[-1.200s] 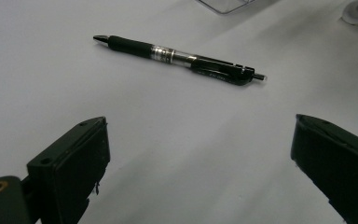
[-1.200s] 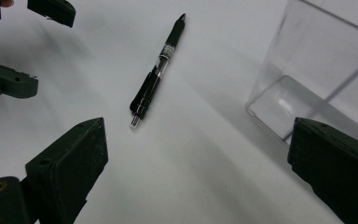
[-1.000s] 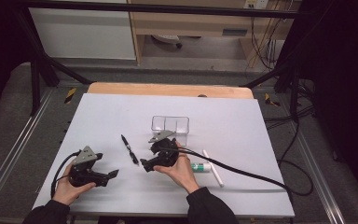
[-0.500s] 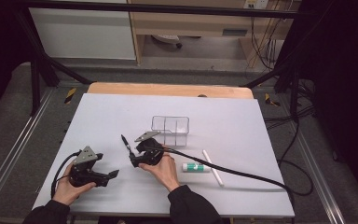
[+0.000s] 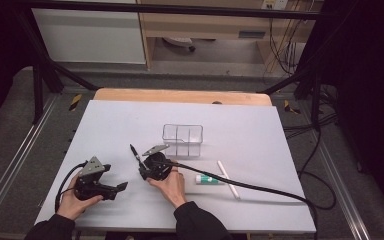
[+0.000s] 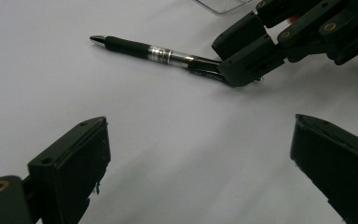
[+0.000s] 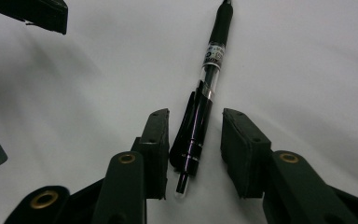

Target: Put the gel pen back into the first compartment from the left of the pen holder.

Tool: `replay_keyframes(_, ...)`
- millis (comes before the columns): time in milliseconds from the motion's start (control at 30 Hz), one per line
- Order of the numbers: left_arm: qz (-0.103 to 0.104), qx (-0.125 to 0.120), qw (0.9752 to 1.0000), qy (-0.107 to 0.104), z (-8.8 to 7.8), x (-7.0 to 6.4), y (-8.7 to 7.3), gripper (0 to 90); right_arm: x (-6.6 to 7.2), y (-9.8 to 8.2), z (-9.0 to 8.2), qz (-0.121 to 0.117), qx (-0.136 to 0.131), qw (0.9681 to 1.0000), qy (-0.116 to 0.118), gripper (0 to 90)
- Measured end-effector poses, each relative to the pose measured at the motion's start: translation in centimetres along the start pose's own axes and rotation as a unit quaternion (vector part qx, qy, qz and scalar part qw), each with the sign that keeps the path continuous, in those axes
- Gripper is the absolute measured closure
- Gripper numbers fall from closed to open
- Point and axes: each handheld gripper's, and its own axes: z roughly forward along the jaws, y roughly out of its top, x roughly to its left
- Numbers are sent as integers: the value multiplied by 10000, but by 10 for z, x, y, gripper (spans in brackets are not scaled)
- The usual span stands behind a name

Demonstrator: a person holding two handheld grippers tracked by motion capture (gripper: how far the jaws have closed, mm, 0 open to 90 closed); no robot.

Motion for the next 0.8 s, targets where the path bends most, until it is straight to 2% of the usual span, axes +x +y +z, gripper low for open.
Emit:
replay_keyframes(67, 10, 9, 10000, 2, 0, 0, 0, 51, 1, -1, 1, 33, -53, 10000, -9, 682)
replay_keyframes(233, 7, 12, 10000, -1, 0, 0, 0, 52, 4, -3, 2, 39, -128, 9998, -111, 699)
replay_keyframes(367, 11, 19, 10000, -4, 0, -1, 0, 52, 10, -2, 3, -115, -47, 9996, -270, 706)
replay_keyframes(533, 6, 4, 10000, -6, 0, 0, 0, 52, 11, -2, 2, -129, -32, 9994, -328, 727)
replay_keyframes(567, 0, 5, 10000, -5, 0, 0, 0, 52, 11, -1, 1, -57, 21, 9994, -355, 750)
replay_keyframes(800, 3, 0, 10000, -6, 0, 0, 0, 52, 9, 0, 0, 141, 60, 9994, -323, 764)
